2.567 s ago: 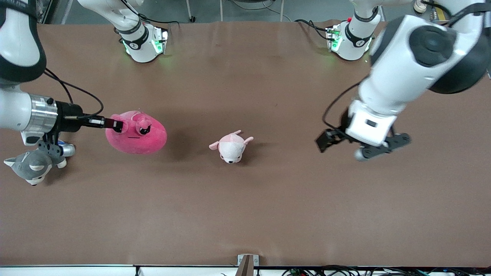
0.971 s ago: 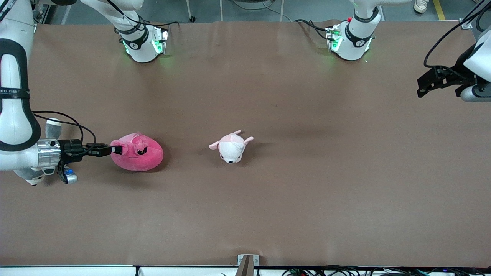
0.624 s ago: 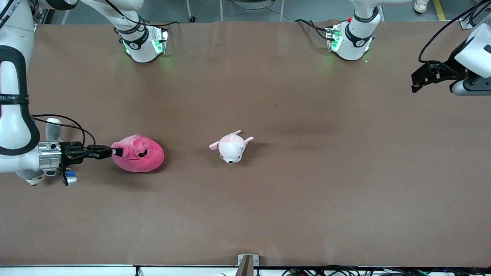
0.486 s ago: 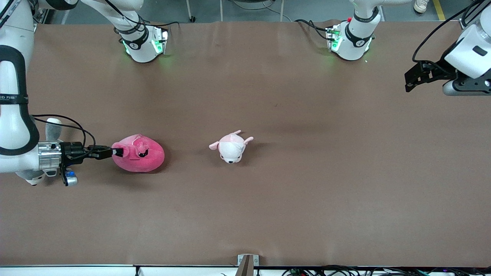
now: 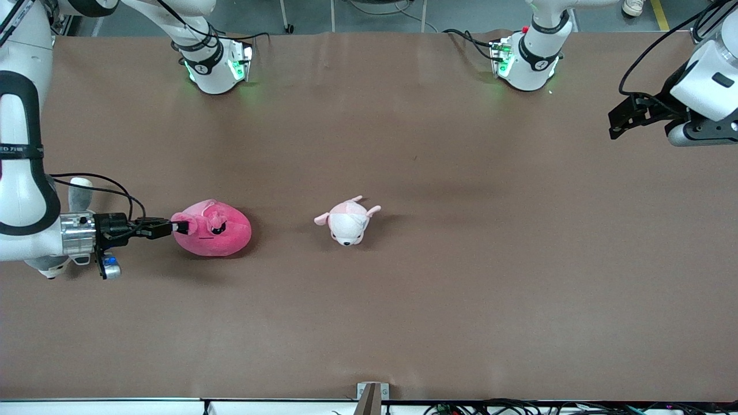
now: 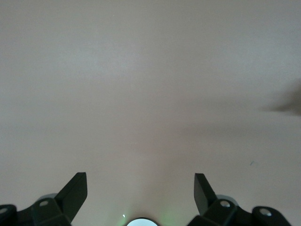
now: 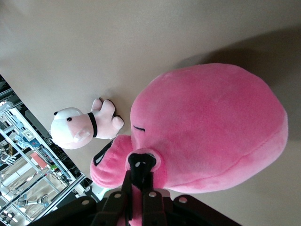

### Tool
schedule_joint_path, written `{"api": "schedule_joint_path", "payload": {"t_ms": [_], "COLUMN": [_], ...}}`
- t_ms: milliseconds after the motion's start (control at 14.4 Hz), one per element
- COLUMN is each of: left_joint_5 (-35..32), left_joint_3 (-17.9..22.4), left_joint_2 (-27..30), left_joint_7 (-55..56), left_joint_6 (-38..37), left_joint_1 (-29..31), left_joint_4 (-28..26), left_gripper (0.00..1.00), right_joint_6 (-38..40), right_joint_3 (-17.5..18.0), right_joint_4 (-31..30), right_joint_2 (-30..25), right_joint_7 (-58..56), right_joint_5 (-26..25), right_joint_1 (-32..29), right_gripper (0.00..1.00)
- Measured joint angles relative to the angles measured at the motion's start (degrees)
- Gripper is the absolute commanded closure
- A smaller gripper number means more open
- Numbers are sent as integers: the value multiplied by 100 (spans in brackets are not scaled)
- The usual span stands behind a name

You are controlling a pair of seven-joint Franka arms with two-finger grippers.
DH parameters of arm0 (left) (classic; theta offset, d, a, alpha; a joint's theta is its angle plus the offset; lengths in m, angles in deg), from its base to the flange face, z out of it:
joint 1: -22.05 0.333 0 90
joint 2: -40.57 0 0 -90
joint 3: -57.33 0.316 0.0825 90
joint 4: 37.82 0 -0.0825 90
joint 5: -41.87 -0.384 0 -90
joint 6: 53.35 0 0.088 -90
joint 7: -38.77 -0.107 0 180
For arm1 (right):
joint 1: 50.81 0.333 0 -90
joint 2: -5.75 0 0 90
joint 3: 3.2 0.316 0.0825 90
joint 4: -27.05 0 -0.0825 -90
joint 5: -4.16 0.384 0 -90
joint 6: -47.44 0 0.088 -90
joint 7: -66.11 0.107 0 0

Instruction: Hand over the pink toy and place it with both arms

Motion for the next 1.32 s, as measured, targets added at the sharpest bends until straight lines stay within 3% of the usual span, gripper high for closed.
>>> {"api": "schedule_joint_path", "payload": {"t_ms": [833,902,971,1041,1318], "left_joint_5": [221,221,221,221,221], "left_joint_3": [-84,-132,-176,-200,-207], "left_joint_2": [0,0,0,0,0], "left_joint_7": [209,286,332,351,356], "left_joint_6": [-49,-49,-49,-49,-49], "left_joint_1": [97,96,95,95,105], "left_joint_4": [-20,-20,-20,-20,-21], "left_gripper": [0,0,0,0,0], "right_joint_6": [-36,-48,-53,-53,-64], "right_joint_3": [-9,-9,-9,-9,-13], "right_joint_4": [11,11,11,11,250], "right_joint_2": [193,199,210,220,225], "right_joint_7": [-19,-19,-19,-19,-23], "right_joint_5": [1,1,1,1,-87], "right_joint_1": [-70,-90,-112,-132,-166], "right_gripper": [97,79,31,1,0]}}
